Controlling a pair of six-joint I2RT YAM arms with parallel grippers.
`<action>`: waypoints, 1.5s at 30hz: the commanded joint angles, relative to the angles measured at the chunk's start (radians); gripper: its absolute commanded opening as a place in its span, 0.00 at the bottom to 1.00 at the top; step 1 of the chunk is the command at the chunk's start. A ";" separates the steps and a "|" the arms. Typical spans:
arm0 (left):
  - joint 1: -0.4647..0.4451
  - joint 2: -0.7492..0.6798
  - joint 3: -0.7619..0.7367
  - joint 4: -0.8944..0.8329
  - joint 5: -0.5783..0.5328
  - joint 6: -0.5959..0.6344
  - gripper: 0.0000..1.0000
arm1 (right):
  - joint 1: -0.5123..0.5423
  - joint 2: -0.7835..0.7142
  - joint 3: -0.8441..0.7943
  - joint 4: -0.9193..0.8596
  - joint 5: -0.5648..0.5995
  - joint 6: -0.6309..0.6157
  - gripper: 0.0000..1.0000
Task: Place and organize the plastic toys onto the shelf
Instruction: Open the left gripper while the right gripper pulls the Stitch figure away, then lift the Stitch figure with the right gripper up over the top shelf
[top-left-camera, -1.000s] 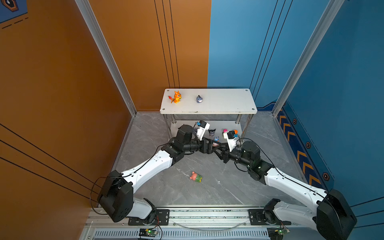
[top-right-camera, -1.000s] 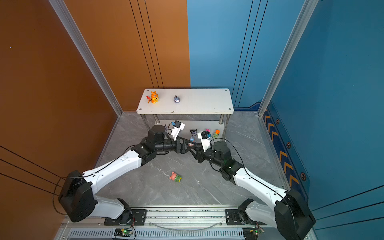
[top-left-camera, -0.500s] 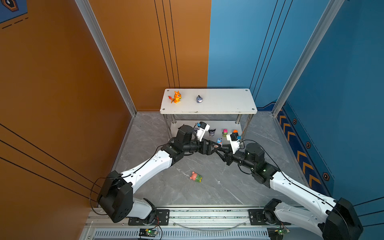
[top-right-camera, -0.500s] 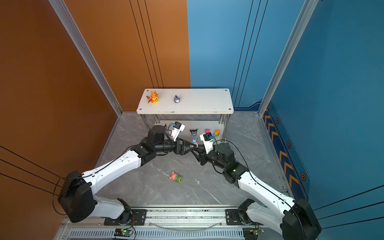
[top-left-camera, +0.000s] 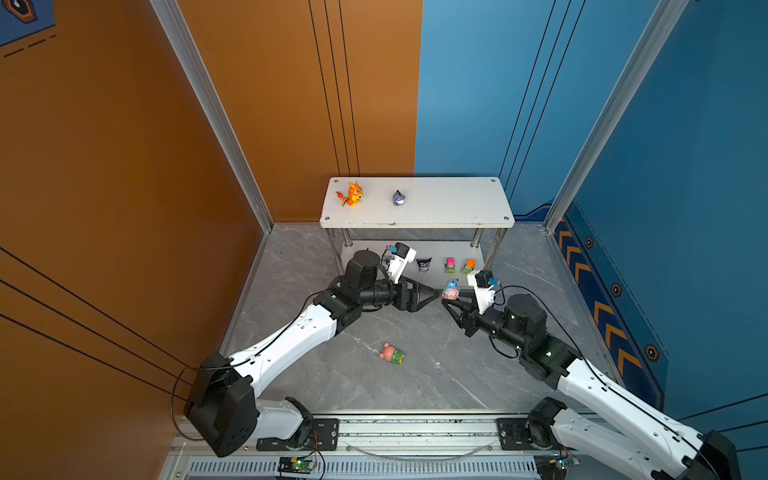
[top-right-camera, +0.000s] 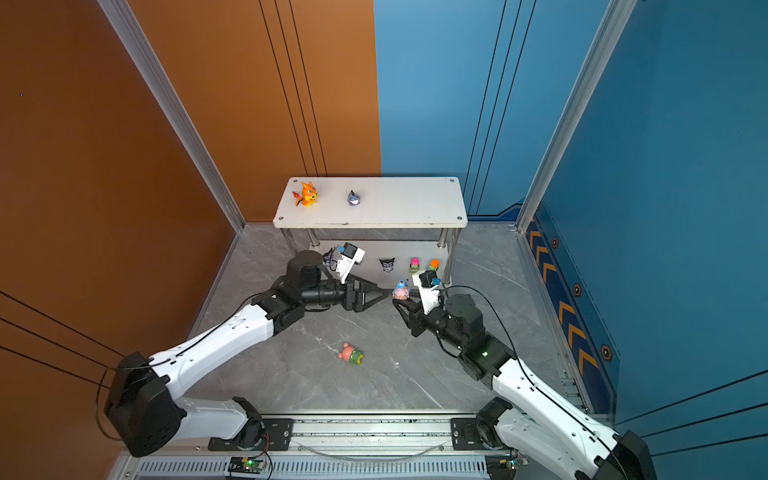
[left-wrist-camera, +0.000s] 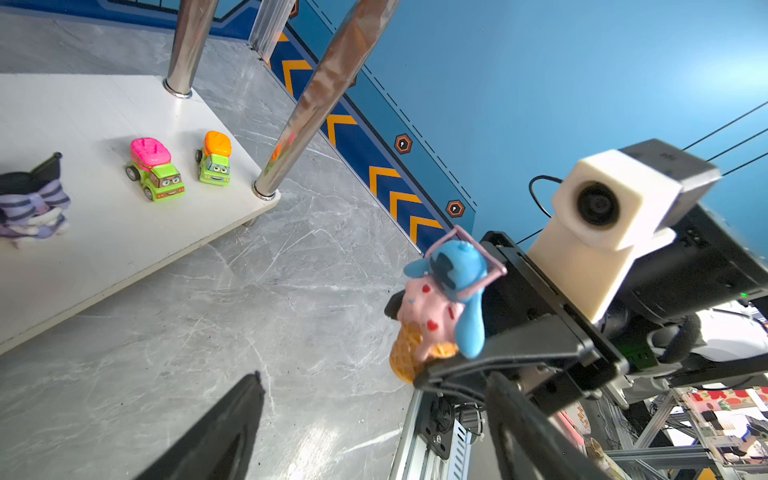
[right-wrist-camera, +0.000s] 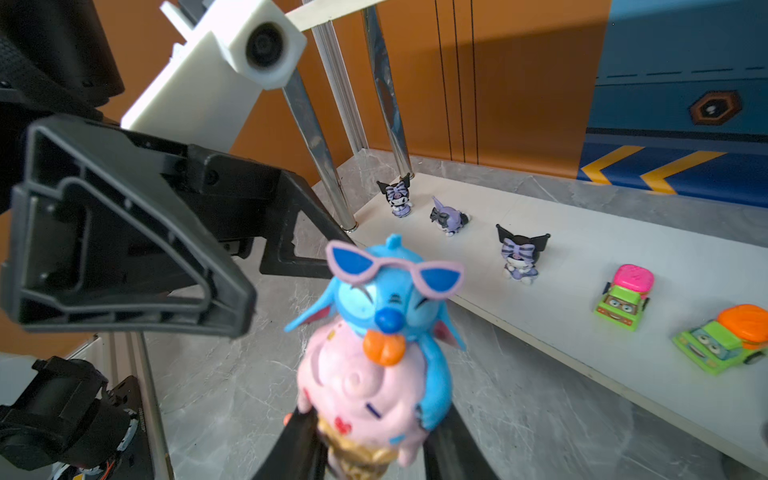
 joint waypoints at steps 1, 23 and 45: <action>0.030 -0.053 -0.026 -0.037 0.010 0.043 0.85 | 0.006 -0.037 0.078 -0.107 0.057 -0.075 0.25; 0.051 -0.086 -0.074 -0.083 0.005 0.078 0.85 | -0.079 0.494 0.787 -0.213 0.135 -0.336 0.25; 0.085 -0.097 -0.093 -0.108 0.024 0.107 0.85 | -0.184 0.899 1.231 -0.298 0.084 -0.329 0.25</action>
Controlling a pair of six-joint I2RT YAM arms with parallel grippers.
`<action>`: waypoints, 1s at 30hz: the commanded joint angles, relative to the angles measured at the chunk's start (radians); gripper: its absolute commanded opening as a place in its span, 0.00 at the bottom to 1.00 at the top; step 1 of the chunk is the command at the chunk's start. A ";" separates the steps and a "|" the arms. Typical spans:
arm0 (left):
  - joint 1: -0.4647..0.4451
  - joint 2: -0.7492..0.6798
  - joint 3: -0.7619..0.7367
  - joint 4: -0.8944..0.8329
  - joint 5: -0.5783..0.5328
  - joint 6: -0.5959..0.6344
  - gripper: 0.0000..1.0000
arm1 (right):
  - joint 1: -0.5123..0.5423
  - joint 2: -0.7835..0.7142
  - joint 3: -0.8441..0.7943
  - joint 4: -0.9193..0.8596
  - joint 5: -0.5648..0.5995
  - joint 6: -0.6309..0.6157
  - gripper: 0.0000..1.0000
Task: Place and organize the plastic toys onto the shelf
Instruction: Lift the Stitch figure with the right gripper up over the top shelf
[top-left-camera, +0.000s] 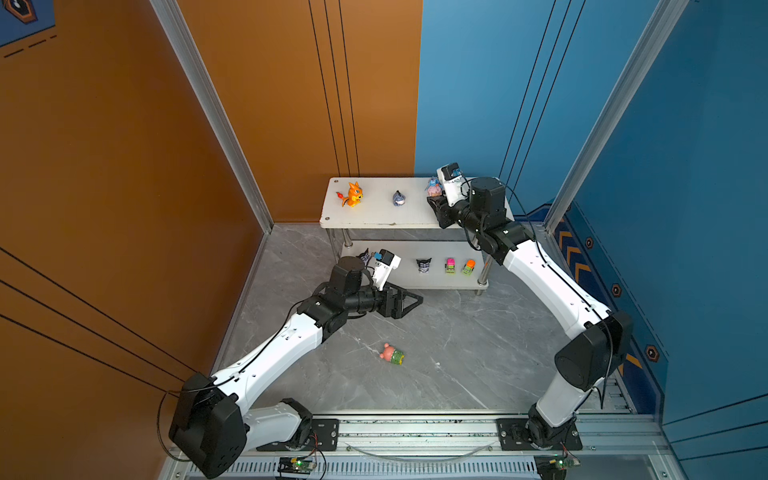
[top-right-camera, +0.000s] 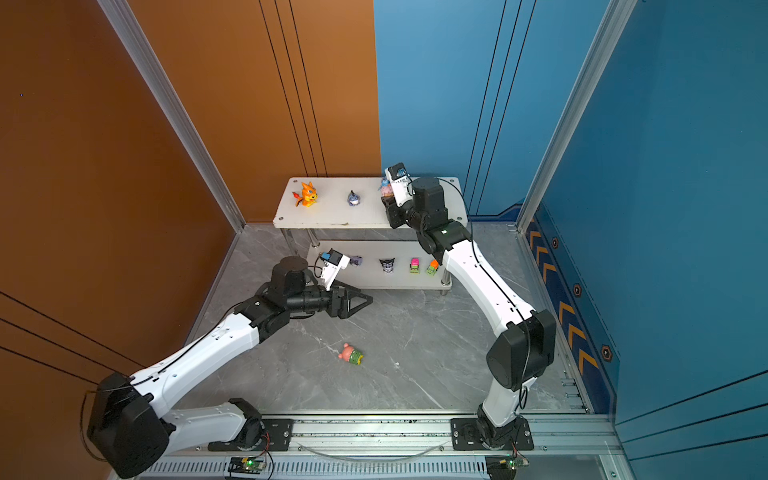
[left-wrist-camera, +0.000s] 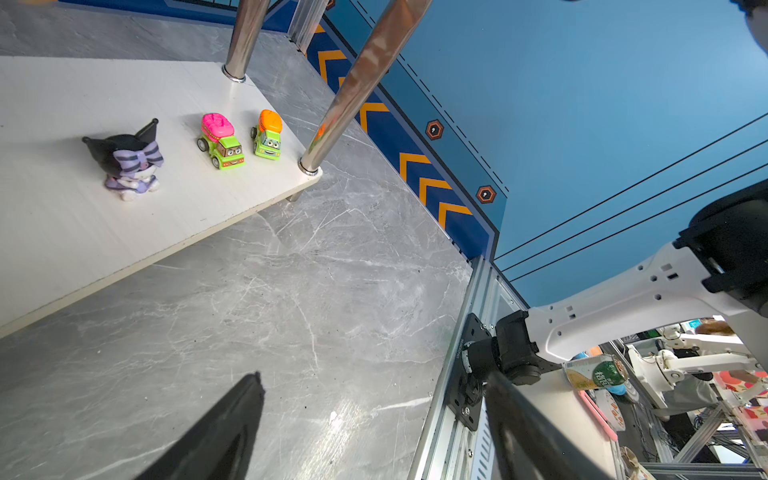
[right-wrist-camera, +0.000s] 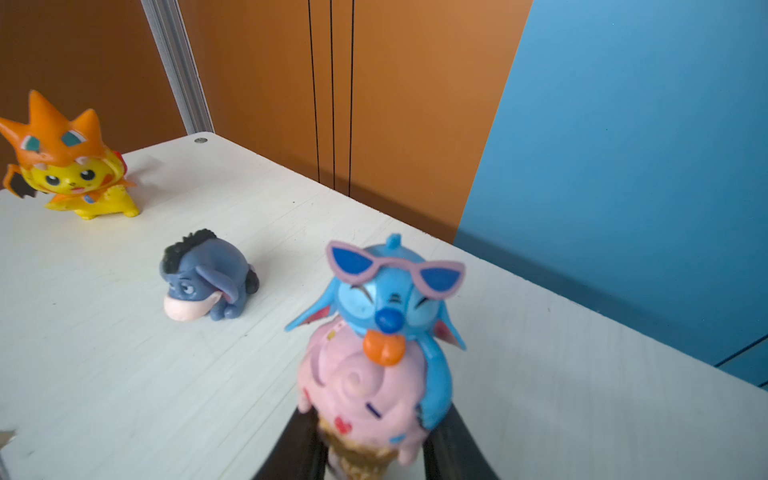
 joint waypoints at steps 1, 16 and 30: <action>0.015 -0.014 -0.014 -0.006 0.021 0.022 0.85 | -0.007 0.000 0.055 -0.017 -0.015 0.002 0.25; 0.030 -0.014 -0.031 0.013 0.036 0.016 0.85 | -0.007 -0.021 0.044 -0.061 0.010 0.020 0.29; 0.033 -0.022 -0.038 0.020 0.040 0.009 0.85 | -0.004 -0.095 -0.069 -0.042 0.032 0.026 0.32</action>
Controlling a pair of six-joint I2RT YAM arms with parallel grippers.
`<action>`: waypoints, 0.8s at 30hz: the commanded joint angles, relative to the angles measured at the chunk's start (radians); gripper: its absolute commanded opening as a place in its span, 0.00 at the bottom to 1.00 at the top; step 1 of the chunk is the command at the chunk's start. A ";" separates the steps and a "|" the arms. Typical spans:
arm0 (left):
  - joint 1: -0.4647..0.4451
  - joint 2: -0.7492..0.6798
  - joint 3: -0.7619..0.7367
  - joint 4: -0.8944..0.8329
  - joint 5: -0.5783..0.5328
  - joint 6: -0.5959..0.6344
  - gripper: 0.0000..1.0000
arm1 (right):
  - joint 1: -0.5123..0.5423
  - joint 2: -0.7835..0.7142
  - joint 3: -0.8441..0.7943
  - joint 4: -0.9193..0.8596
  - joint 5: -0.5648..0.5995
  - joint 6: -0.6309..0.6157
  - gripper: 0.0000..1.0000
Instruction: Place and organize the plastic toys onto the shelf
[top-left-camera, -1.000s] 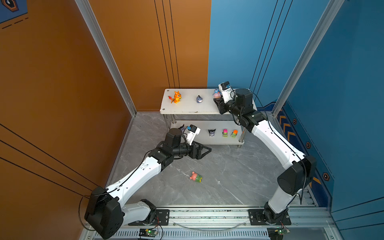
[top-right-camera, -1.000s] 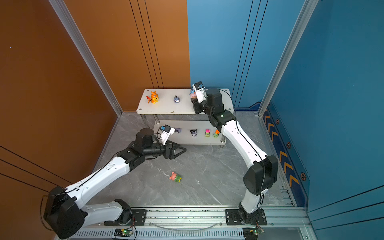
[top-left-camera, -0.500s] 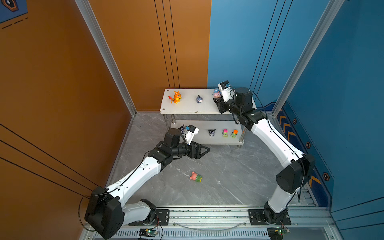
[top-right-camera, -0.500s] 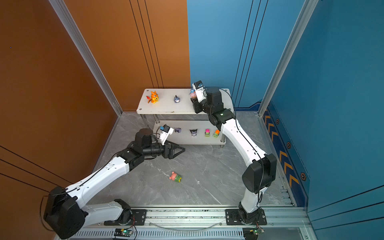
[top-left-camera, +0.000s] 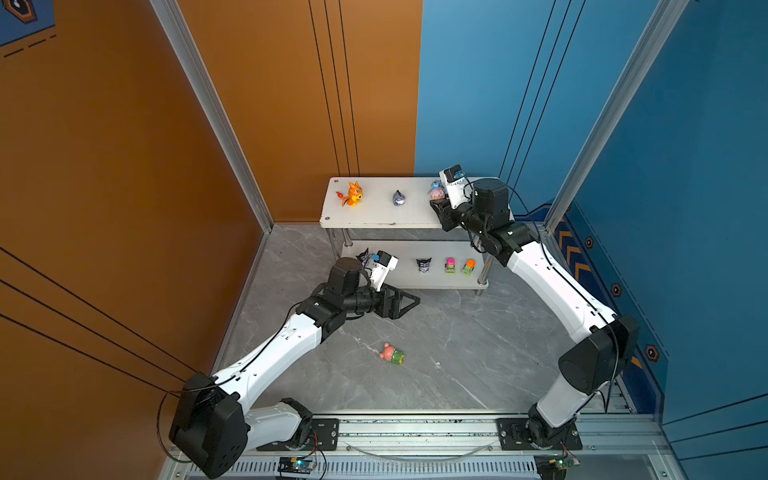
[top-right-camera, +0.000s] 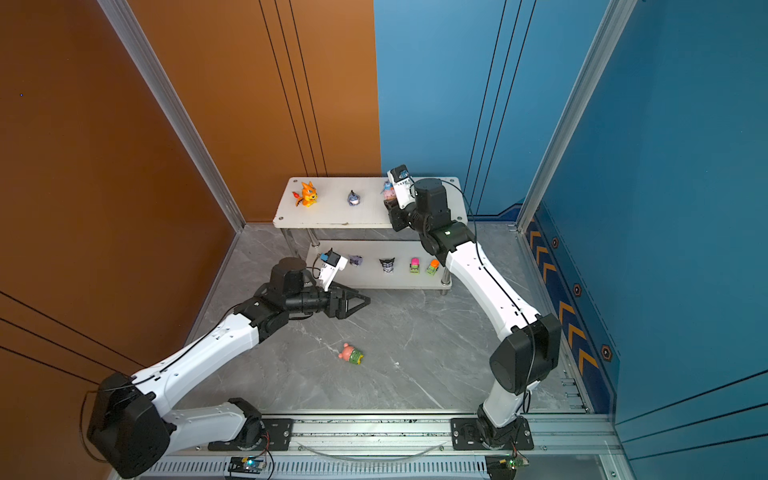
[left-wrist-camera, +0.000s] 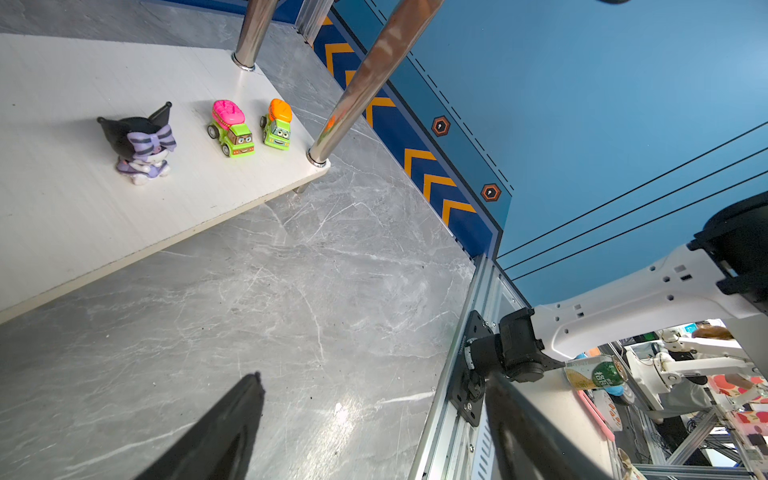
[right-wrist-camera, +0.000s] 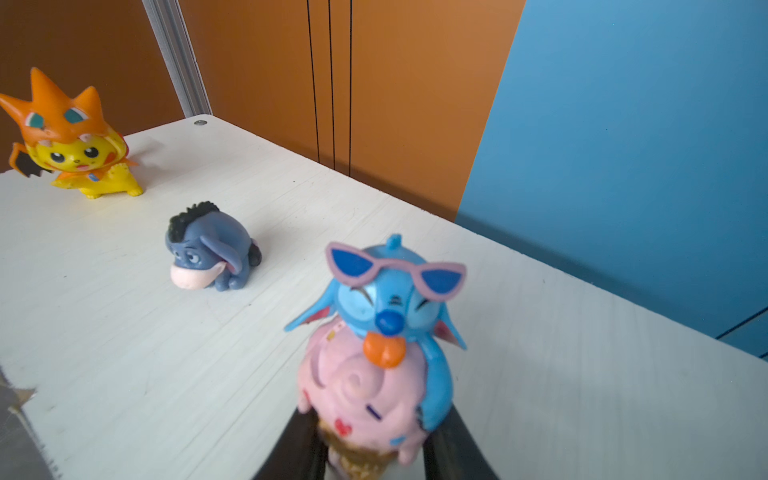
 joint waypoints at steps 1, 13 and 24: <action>0.012 -0.020 -0.017 0.018 0.020 0.009 0.85 | 0.000 -0.042 -0.033 0.008 0.026 0.018 0.32; 0.010 -0.021 -0.020 0.023 0.018 0.006 0.85 | 0.000 -0.067 -0.083 0.016 0.026 0.034 0.38; 0.010 -0.014 -0.025 0.030 0.021 0.006 0.85 | -0.001 -0.104 -0.137 0.030 0.037 0.041 0.43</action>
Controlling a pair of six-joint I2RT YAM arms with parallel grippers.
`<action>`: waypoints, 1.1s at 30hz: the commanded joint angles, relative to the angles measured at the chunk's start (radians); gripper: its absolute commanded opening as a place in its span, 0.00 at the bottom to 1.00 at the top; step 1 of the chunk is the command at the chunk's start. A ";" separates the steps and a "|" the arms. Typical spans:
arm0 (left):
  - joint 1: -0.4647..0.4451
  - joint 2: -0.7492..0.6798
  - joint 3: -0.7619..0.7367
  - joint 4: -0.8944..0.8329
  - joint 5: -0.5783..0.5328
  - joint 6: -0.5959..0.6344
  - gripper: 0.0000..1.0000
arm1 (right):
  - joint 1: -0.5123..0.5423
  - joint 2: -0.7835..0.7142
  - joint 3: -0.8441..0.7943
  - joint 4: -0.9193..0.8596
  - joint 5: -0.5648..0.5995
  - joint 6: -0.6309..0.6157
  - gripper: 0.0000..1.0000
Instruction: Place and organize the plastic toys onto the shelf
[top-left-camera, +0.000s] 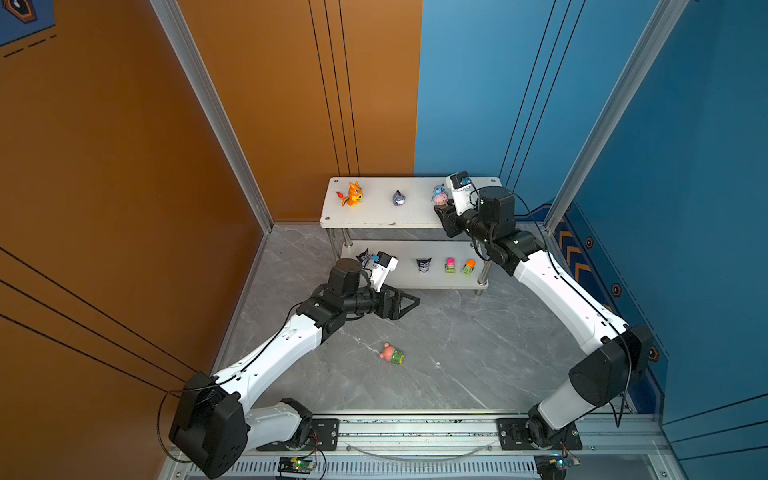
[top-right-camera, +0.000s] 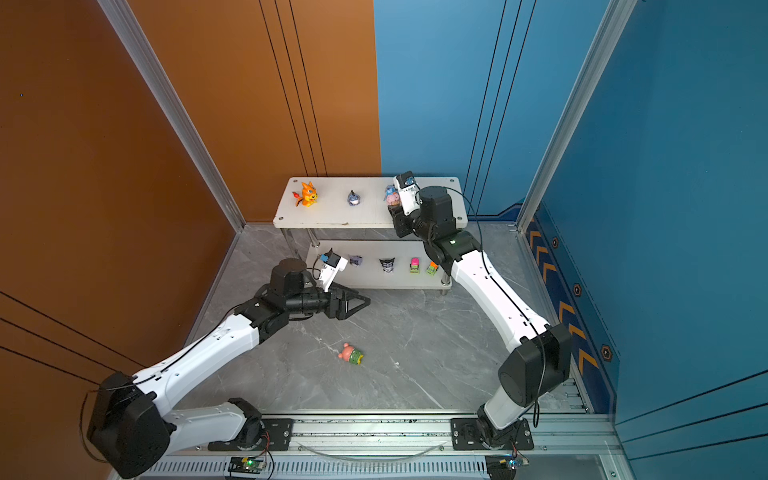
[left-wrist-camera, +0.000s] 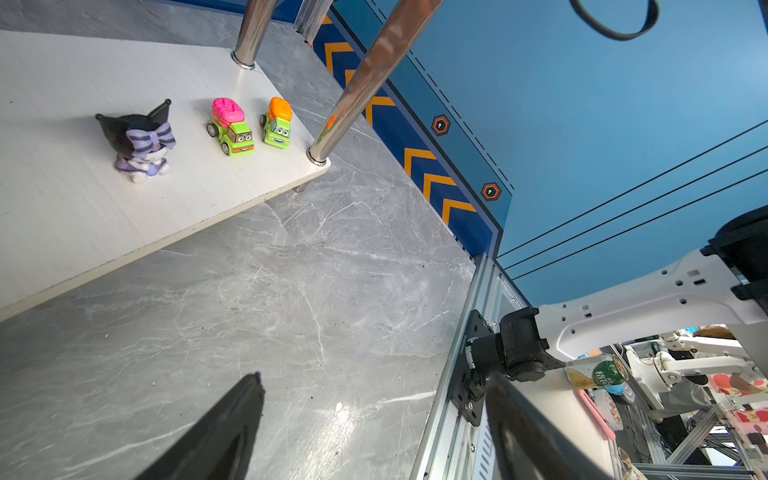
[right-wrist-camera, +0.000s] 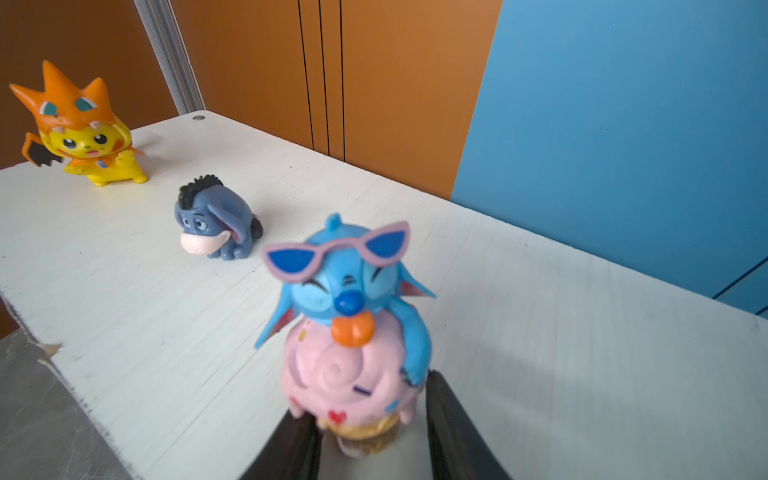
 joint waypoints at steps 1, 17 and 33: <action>0.011 -0.015 -0.011 0.017 0.021 0.006 0.85 | -0.002 -0.028 -0.024 -0.014 0.019 0.015 0.43; 0.010 -0.021 -0.017 0.020 0.020 0.003 0.85 | -0.004 -0.077 -0.087 -0.011 0.021 0.017 0.33; 0.009 -0.020 -0.005 0.013 0.013 0.007 0.85 | -0.011 0.166 0.447 -0.394 -0.127 0.301 0.54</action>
